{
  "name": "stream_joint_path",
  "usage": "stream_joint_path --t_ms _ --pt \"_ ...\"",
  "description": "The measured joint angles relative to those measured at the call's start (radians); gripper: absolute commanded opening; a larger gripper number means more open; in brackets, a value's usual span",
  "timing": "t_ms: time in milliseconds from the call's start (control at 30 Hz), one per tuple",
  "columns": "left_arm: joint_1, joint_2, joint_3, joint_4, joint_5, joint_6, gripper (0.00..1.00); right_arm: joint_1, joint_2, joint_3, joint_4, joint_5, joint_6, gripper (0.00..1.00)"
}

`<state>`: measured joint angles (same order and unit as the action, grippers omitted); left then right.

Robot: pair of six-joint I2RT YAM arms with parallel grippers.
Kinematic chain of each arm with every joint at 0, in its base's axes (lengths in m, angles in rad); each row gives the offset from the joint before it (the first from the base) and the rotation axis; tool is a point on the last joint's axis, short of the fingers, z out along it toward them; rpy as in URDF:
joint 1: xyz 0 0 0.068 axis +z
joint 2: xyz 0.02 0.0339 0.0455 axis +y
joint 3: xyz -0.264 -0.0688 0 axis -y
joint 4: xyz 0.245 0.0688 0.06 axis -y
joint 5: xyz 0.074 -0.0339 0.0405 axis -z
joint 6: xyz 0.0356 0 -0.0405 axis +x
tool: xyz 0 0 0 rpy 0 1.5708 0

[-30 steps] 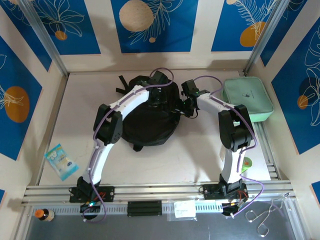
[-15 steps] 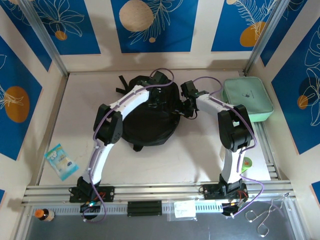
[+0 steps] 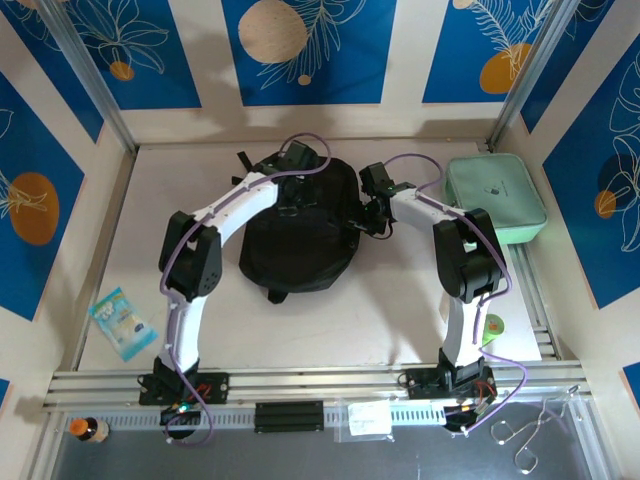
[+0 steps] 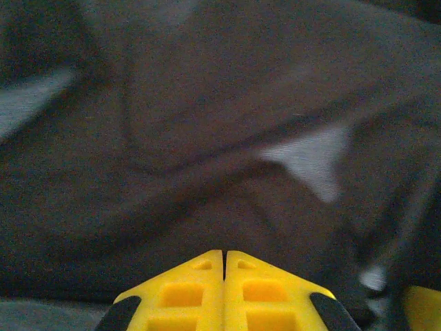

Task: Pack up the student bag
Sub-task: Unzip the student bag at the top-center of the table.

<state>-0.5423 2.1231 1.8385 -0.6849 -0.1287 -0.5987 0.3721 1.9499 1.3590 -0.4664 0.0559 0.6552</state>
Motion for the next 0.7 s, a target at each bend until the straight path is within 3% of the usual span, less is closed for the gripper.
stream_joint_path --t_ms 233,500,633,700 --pt "0.095 -0.026 -0.116 0.022 -0.066 0.023 0.0 0.005 0.007 0.016 -0.003 0.002 -0.035 0.23" --pt "0.182 -0.219 -0.316 0.071 -0.106 0.032 0.0 0.007 0.054 0.088 -0.005 0.008 -0.095 0.25" --pt "0.193 -0.305 -0.41 0.103 -0.108 0.032 0.0 0.007 0.071 0.122 0.003 -0.003 -0.121 0.38" --pt "0.194 -0.341 -0.461 0.119 -0.108 0.034 0.08 0.007 0.068 0.13 0.003 -0.001 -0.13 0.47"
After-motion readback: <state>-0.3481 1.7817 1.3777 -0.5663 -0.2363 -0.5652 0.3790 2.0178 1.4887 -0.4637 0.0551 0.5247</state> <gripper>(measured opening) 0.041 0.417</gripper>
